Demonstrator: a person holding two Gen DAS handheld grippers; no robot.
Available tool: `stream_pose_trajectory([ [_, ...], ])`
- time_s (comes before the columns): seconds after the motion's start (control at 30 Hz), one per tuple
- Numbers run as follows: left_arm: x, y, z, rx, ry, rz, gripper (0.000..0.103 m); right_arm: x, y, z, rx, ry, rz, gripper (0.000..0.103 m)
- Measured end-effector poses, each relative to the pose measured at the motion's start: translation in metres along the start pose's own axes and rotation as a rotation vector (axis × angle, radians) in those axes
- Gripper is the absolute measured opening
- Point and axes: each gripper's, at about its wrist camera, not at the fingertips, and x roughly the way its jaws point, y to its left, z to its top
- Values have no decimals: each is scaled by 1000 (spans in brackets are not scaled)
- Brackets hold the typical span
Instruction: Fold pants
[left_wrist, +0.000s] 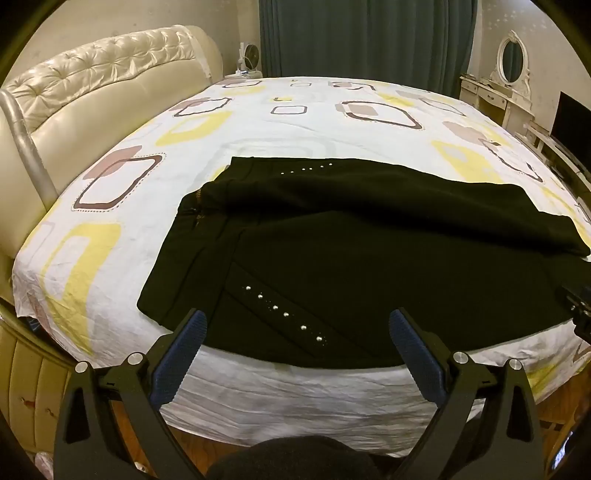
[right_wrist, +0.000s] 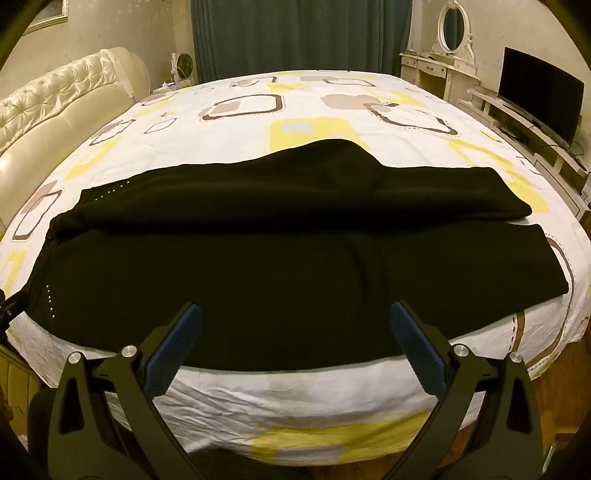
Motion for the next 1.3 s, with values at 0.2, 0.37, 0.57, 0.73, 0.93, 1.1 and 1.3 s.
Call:
stream_pose_trajectory([
  [0.2, 0, 0, 0, 1, 0, 1, 99, 1, 0, -1, 1, -1, 2, 101],
  [0.37, 0, 0, 0, -1, 1, 2, 99, 5, 3, -5, -1, 0, 0, 101],
  [0.57, 0, 0, 0, 0, 0, 1, 99, 5, 2, -3, 1, 2, -1, 101],
  [0.73, 0, 0, 0, 1, 0, 1, 99, 5, 1, -5, 2, -7, 3, 101],
  [0.93, 0, 0, 0, 1, 0, 1, 99, 6, 4, -2, 1, -1, 8, 101],
  [1.1, 0, 0, 0, 1, 1, 1, 99, 6, 5, -3, -5, 1, 1, 101],
  [1.3, -1, 0, 1, 1, 0, 1, 99, 6, 6, -3, -6, 7, -2, 101],
])
